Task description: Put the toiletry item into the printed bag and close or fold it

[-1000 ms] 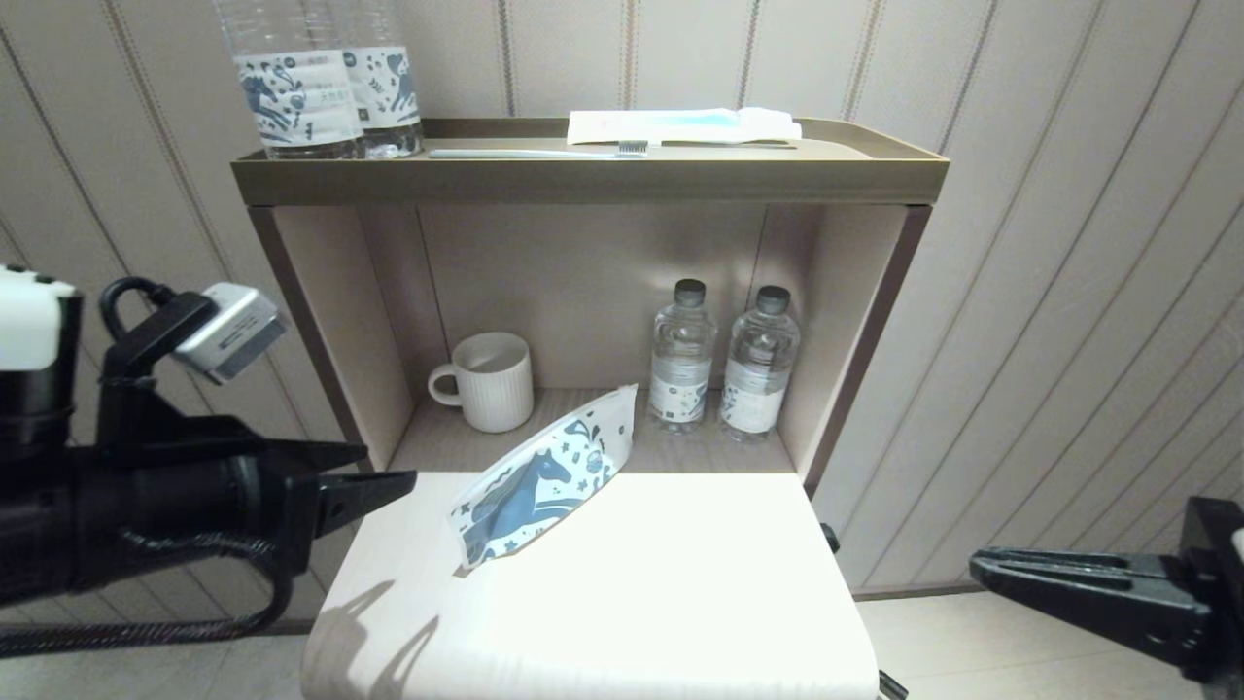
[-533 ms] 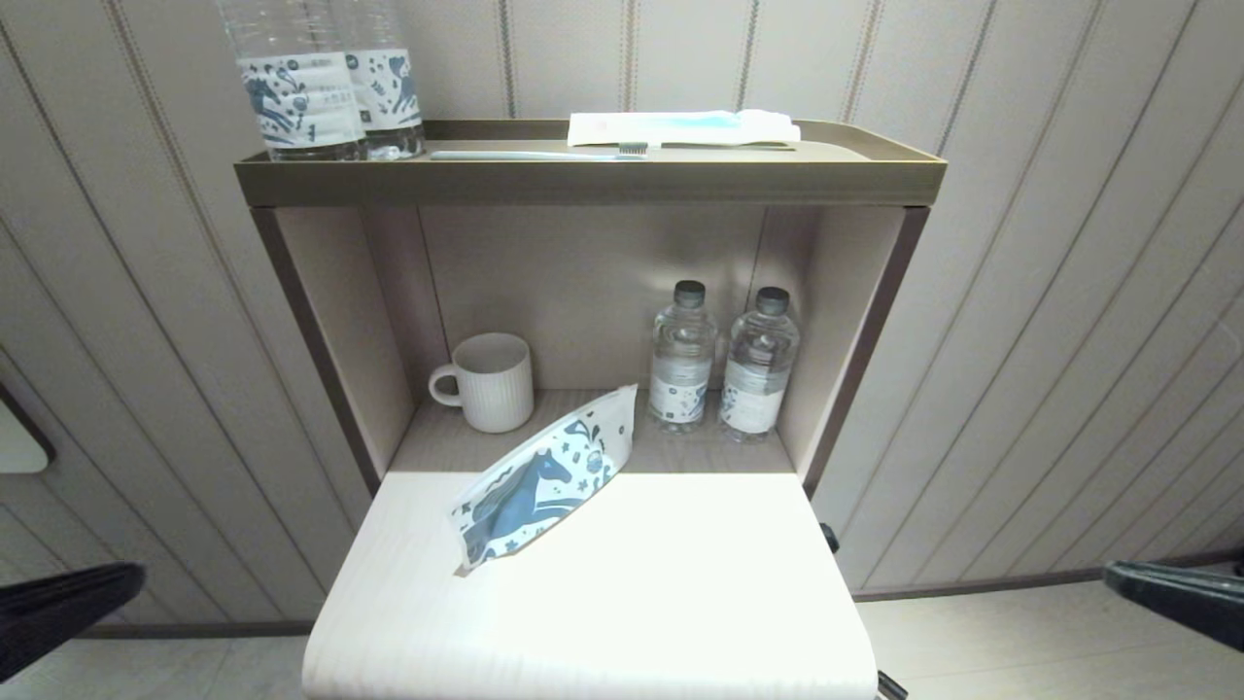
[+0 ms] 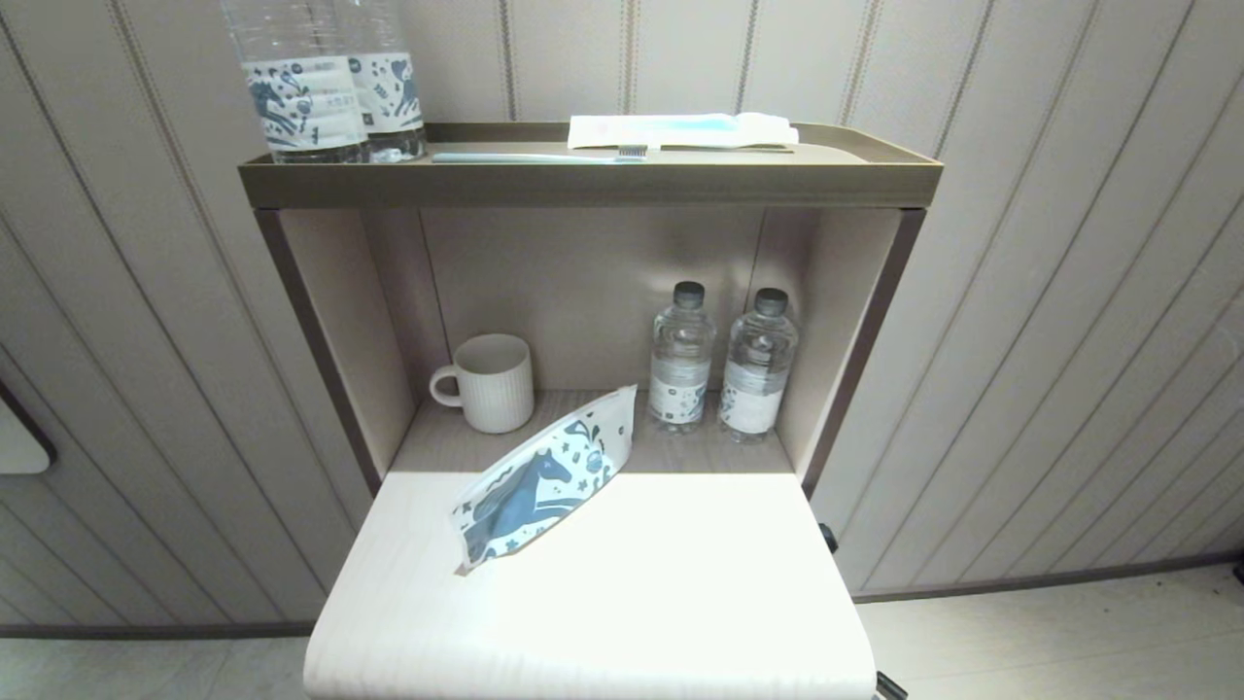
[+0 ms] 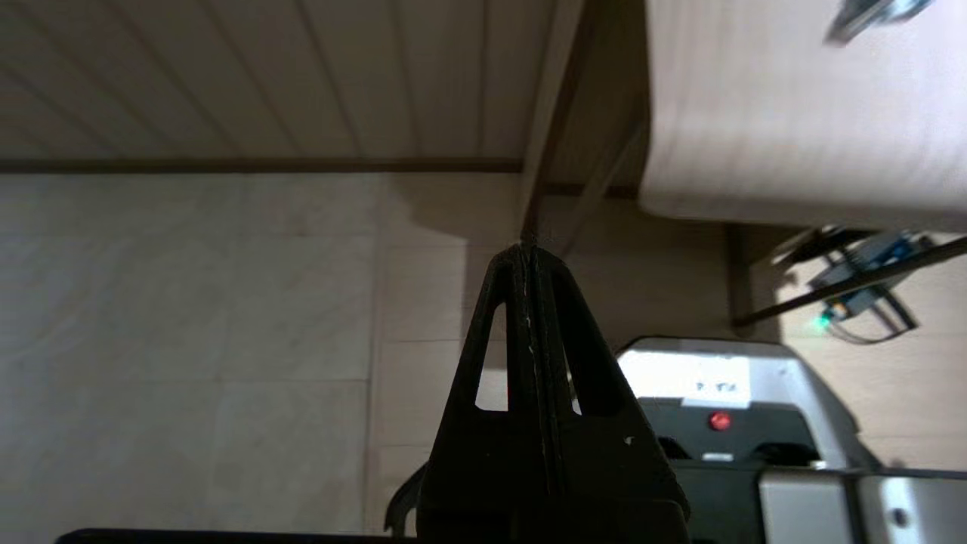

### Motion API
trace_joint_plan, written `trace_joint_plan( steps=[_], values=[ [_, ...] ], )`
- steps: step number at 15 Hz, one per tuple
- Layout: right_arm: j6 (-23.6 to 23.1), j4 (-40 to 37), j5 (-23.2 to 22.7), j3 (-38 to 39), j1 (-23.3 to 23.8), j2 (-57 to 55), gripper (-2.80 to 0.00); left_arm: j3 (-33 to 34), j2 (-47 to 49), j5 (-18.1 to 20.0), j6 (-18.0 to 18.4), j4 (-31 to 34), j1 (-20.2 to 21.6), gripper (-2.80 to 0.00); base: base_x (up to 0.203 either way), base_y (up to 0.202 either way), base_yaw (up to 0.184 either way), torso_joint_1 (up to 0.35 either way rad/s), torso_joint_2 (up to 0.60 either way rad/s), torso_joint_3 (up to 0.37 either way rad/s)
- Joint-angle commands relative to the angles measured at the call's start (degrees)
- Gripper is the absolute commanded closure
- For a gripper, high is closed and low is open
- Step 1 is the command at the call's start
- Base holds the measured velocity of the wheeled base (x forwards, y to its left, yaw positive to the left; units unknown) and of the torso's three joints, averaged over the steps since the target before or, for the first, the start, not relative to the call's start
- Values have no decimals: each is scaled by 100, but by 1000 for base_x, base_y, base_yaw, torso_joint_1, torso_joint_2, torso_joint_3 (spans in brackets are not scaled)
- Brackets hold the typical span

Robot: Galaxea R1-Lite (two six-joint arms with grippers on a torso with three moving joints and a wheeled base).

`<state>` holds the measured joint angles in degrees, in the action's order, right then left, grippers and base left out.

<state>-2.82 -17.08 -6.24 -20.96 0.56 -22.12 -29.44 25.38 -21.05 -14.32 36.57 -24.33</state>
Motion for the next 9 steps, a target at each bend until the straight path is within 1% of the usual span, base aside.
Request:
trace_joint_plan(
  steps=[1,2,3,4,5,6,7,8,9],
  values=[
    [-104,9,105,534,196,625,0,520,-426,-32,81,-176,507,0,0,0,0,0,0,0],
    [-65,134,342,815,229,658,0,748,-731,-27,215,-301,851,0,0,0,0,0,0,0],
    [-18,409,552,1146,237,665,0,1008,-891,-15,336,-426,1311,0,0,0,0,0,0,0],
    [5,917,696,1481,240,669,0,1234,-926,28,408,-627,1738,0,0,0,0,0,0,0],
    [120,1553,781,1743,242,668,0,1357,-1064,155,531,-768,1985,0,0,0,0,0,0,0],
    [285,1877,907,1888,243,666,0,1441,-1401,301,725,-824,2145,0,0,0,0,0,0,0],
    [347,2058,1038,1936,243,665,0,1498,-1862,455,926,-824,2231,0,0,0,0,0,0,0],
    [417,2182,1035,1988,243,671,0,1560,-2269,636,1145,-822,2324,0,0,0,0,0,0,0],
    [304,2193,981,2000,238,671,0,1633,-2490,938,1317,-824,2413,0,0,0,0,0,0,0]
  ],
)
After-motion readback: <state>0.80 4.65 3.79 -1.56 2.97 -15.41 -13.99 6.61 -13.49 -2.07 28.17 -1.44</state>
